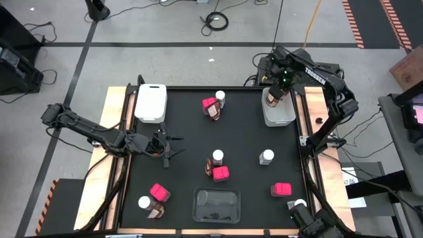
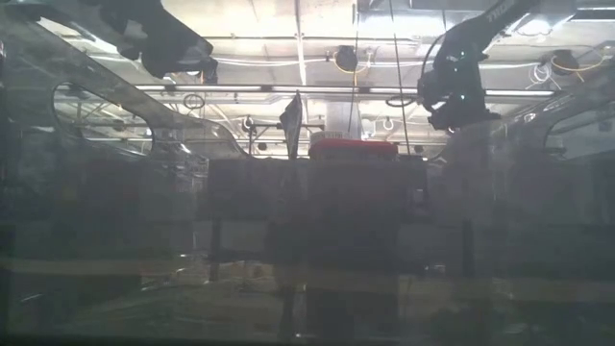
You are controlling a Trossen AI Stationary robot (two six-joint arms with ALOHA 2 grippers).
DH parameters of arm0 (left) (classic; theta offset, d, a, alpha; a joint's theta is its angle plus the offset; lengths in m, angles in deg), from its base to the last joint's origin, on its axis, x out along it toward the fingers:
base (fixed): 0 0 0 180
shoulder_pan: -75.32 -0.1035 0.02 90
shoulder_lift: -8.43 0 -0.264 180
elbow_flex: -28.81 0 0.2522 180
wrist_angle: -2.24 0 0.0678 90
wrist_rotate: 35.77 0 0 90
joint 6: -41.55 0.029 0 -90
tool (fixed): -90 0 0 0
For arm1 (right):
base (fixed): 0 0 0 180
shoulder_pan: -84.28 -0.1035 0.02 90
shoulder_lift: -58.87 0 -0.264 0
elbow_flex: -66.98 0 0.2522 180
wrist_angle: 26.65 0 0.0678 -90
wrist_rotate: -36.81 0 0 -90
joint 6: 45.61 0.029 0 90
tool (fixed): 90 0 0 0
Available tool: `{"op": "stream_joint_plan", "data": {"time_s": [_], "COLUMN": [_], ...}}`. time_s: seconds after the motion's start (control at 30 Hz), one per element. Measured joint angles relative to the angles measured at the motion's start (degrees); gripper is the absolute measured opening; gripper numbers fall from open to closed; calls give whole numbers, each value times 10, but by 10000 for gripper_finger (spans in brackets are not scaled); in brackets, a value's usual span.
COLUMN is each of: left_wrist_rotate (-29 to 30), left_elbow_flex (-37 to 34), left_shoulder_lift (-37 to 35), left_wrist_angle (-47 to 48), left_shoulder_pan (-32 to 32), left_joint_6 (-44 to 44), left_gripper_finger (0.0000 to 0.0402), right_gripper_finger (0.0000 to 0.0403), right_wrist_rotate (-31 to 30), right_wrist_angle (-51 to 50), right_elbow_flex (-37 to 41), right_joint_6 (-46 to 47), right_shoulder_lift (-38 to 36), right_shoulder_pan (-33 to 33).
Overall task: Sort spices by type
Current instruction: Put the brown seasoning pack into the right white bin
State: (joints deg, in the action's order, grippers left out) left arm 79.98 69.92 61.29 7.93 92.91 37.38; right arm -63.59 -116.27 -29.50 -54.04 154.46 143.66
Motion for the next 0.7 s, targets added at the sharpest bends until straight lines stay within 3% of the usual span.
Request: {"op": "stream_joint_plan", "data": {"time_s": [0.7], "left_wrist_rotate": [-7], "left_elbow_flex": [0], "left_shoulder_lift": [0], "left_wrist_angle": [-5], "left_shoulder_pan": [0], "left_joint_6": [-2], "left_gripper_finger": [221], "right_gripper_finger": [0], "right_wrist_rotate": [30], "right_wrist_angle": [68], "right_elbow_flex": [66], "right_joint_6": [39], "right_shoulder_lift": [0], "right_shoulder_pan": [-1]}}
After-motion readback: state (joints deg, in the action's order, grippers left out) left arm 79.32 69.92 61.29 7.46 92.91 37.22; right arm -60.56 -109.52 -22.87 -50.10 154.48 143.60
